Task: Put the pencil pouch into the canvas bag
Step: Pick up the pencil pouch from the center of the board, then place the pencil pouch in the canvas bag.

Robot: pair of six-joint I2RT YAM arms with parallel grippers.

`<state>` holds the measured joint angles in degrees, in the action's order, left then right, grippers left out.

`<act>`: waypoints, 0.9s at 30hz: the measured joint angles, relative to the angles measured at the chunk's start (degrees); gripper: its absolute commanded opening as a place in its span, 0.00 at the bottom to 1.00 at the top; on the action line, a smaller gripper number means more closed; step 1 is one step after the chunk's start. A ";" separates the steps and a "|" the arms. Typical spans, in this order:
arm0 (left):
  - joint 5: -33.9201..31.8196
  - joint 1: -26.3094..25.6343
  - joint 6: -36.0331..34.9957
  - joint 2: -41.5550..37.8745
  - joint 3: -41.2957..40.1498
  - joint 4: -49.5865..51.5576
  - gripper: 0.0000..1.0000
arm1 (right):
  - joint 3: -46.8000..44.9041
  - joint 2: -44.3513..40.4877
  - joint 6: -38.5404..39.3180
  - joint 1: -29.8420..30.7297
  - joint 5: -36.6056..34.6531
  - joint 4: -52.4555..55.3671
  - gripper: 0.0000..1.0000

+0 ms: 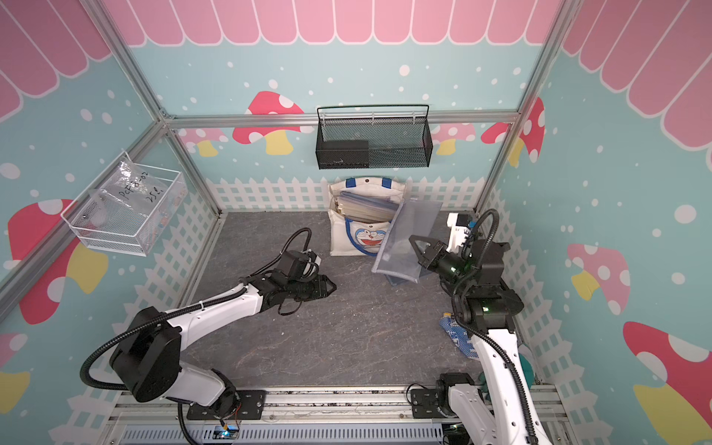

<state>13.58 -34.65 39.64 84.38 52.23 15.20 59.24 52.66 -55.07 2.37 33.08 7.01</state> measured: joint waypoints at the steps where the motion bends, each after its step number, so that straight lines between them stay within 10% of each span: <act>1: -0.13 -0.04 0.04 -0.35 -0.33 0.00 0.63 | 1.42 1.11 -0.63 0.33 -1.29 -0.68 0.00; 27: -6.73 -1.05 -0.85 -13.77 -5.46 5.86 0.63 | 19.52 37.20 -24.22 23.63 -38.23 -21.42 0.00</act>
<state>6.85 -35.70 38.79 70.61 46.76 21.06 78.76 89.86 -79.29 26.00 -5.15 -14.41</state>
